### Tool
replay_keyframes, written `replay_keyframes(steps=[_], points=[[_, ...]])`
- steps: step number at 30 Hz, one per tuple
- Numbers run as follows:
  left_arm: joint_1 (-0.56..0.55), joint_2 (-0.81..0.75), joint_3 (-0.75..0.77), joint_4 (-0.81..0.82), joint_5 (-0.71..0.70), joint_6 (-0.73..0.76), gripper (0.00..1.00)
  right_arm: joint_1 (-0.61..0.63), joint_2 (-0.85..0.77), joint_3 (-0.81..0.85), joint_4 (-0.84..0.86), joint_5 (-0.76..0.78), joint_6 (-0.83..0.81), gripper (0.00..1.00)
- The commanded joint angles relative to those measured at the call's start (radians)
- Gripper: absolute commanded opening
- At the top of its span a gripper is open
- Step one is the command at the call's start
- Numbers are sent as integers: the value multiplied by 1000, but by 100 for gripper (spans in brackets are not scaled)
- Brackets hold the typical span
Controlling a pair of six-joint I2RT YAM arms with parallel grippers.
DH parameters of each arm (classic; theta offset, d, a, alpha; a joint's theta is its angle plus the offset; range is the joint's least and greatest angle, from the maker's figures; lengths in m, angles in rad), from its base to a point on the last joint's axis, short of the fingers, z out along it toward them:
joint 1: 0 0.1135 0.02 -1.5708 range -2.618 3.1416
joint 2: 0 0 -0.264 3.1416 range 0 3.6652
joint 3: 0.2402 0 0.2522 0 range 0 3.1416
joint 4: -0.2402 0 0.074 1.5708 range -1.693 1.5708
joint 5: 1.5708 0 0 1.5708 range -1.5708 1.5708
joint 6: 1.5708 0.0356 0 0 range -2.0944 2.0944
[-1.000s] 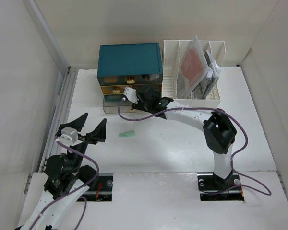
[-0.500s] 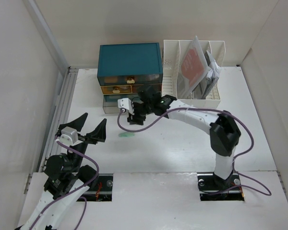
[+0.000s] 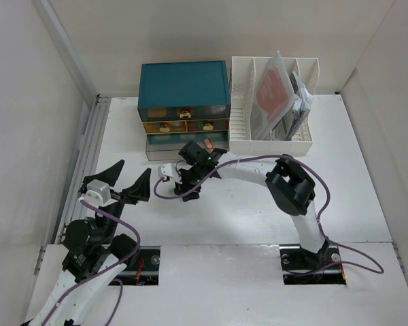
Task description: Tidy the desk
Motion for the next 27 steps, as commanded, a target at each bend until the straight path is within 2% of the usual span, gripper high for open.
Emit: replay_keyframes(steps=[1, 12, 18, 19, 20, 24, 27], points=[[1, -40, 0, 52, 10, 12, 80, -5, 6, 29, 52, 18, 29, 60], [1, -40, 9, 52, 11, 3, 80, -5, 55, 38, 81, 125, 69, 60], [1, -40, 9, 52, 11, 3, 80, -5, 86, 56, 49, 134, 78, 60], [1, -40, 9, 52, 11, 3, 80, -5, 86, 56, 49, 134, 78, 57], [1, -40, 9, 52, 11, 3, 80, -5, 86, 56, 49, 134, 78, 46], [1, -40, 9, 52, 11, 3, 80, -5, 86, 56, 40, 134, 78, 20], [1, -40, 9, 52, 11, 3, 80, -5, 77, 76, 39, 154, 78, 8]])
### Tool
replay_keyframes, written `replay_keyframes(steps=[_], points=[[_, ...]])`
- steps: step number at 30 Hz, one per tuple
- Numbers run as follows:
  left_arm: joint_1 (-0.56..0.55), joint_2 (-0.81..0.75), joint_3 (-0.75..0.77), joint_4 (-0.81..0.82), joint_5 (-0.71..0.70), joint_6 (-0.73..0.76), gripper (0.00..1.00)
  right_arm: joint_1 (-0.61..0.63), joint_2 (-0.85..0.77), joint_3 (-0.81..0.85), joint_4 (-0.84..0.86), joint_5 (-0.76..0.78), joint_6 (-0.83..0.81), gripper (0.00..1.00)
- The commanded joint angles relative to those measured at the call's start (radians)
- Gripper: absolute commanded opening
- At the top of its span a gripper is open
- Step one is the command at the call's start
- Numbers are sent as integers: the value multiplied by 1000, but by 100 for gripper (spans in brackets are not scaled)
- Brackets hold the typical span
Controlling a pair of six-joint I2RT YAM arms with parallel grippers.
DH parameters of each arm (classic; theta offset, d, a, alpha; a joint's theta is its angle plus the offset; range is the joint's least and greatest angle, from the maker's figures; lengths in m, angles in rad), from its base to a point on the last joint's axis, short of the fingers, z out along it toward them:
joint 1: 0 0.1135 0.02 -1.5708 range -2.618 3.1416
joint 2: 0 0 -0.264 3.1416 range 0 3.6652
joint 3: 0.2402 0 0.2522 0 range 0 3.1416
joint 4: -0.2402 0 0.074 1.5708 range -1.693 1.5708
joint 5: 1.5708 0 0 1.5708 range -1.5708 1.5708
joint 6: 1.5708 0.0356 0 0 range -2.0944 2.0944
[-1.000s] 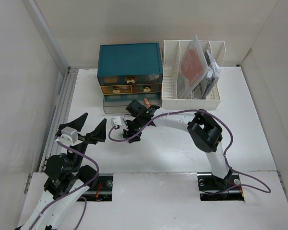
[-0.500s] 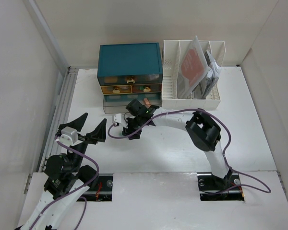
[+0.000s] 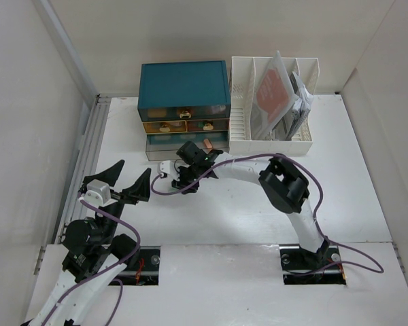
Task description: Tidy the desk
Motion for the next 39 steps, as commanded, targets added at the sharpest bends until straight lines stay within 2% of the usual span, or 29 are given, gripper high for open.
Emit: replay_keyframes(steps=[1, 5, 10, 12, 17, 20, 28, 34, 35, 36, 39], points=[[1, -40, 9, 51, 10, 4, 80, 2, -7, 42, -13, 39, 7, 7], [1, -40, 9, 51, 10, 4, 80, 2, -119, 42, 33, 155, 7, 7], [1, -40, 9, 51, 10, 4, 80, 2, -249, -2, 120, 435, -4, 7], [1, -40, 9, 51, 10, 4, 80, 2, -298, -41, 173, 496, -25, 7], [1, -31, 9, 51, 10, 4, 80, -9, -308, -59, 219, 690, -50, 8], [1, -31, 9, 51, 10, 4, 80, -18, -265, -39, 231, 762, -50, 11], [1, -22, 9, 51, 10, 4, 80, -46, -199, -19, 251, 845, -77, 11], [1, -22, 9, 51, 10, 4, 80, -75, -167, -9, 260, 855, -87, 14], [1, -22, 9, 51, 10, 4, 80, -86, -155, -9, 260, 855, -87, 16], [1, -22, 9, 51, 10, 4, 80, -86, -154, -18, 260, 855, -87, 29], [1, -22, 9, 51, 10, 4, 80, -95, -154, -18, 260, 844, -87, 54]])
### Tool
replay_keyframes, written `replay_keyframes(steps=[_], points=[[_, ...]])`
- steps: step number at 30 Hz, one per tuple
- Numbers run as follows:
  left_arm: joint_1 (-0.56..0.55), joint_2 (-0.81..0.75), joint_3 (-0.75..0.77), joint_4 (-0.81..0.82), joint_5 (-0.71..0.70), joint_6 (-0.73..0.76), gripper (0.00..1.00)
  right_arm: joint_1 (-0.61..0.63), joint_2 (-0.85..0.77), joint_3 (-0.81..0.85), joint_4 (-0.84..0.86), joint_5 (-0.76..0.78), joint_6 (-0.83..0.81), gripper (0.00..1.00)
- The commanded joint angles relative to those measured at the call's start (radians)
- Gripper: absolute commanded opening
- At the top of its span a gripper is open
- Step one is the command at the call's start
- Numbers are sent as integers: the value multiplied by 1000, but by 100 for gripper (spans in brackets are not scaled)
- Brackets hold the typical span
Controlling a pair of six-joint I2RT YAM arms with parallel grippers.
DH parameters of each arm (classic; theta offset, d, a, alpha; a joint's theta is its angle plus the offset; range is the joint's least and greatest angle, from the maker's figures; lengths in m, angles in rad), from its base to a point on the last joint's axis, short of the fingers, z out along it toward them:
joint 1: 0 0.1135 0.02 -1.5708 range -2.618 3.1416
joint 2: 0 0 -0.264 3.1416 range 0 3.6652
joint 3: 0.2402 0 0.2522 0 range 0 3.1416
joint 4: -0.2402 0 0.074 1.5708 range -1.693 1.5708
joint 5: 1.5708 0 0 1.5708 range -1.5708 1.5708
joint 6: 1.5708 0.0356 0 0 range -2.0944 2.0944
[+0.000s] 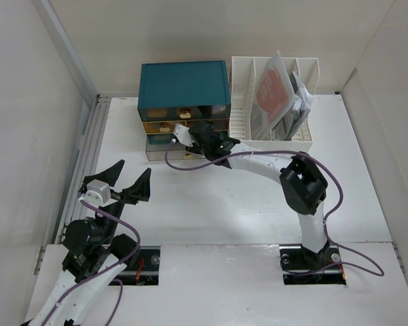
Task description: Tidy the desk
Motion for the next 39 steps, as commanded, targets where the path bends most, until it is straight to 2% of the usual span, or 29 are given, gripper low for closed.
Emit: replay_keyframes(steps=[1, 6, 8, 9, 10, 11, 12, 13, 14, 17, 19, 21, 26, 30, 32, 39], points=[[1, -22, 9, 52, 10, 4, 80, -13, 1, 22, 51, 22, 6, 54], [1, -22, 9, 52, 10, 4, 80, -13, -58, 22, 51, -42, 42, 58], [1, -22, 9, 52, 10, 4, 80, -13, -110, 13, 42, -74, 69, 57], [1, -22, 9, 52, 10, 4, 80, -4, -129, 13, 33, -137, 79, 55], [1, -22, 9, 52, 10, 4, 80, -4, -147, 13, 33, -185, 79, 37], [1, -22, 9, 52, 10, 4, 80, -4, -166, -2, 13, -241, 94, 25], [1, -22, 9, 52, 10, 4, 80, -13, -180, -3, -16, -324, 82, 16], [1, -22, 9, 52, 10, 4, 80, -28, -180, -3, -60, -531, 63, 7], [1, -22, 9, 52, 10, 4, 80, -29, -180, 6, -153, -631, 48, 0], [1, -22, 9, 52, 10, 4, 80, -41, -91, 72, -339, -887, -78, 0], [1, -22, 9, 43, 10, 4, 80, -41, -5, 135, -426, -888, -90, 0], [1, -22, 9, 43, 10, 4, 80, -41, 30, 149, -438, -865, -90, 0], [1, -22, 9, 43, 10, 4, 80, -41, 41, 105, -279, -719, 11, 0], [1, -22, 9, 43, 10, 4, 80, -41, 53, 96, -175, -543, 97, 0], [1, -22, 9, 43, 10, 4, 80, -41, 64, 96, -139, -407, 118, 0], [1, -22, 9, 43, 10, 4, 80, -41, 92, 96, -84, -265, 129, 0]])
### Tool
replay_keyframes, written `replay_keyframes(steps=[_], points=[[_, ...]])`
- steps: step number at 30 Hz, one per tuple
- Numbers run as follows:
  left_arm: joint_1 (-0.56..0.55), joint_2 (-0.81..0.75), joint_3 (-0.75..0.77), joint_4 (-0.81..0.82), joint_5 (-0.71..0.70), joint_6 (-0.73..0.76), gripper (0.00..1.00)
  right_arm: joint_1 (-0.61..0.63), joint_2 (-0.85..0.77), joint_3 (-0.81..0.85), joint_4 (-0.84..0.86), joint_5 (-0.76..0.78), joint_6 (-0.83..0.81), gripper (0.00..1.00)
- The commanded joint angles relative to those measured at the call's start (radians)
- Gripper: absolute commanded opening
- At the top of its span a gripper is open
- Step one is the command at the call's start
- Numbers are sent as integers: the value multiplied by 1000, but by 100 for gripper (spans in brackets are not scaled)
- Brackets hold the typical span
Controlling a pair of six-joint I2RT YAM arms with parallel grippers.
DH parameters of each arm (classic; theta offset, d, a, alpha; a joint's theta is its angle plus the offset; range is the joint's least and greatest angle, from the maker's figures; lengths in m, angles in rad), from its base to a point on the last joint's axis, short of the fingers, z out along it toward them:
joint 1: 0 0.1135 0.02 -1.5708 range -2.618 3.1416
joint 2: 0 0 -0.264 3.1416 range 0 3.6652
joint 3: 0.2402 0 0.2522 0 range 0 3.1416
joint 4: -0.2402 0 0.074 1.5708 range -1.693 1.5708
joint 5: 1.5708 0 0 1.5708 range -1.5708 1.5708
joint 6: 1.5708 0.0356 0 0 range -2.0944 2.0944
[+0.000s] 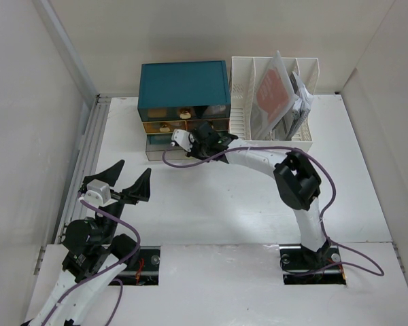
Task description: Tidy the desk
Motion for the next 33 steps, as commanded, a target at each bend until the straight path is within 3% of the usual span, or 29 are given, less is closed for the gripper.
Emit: replay_keyframes(steps=[1, 33], points=[[1, -22, 9, 43, 10, 4, 80, -5, 22, 15, 80, 120, 30, 0], [1, -22, 9, 43, 10, 4, 80, -51, 211, 196, 242, 390, -59, 3]])
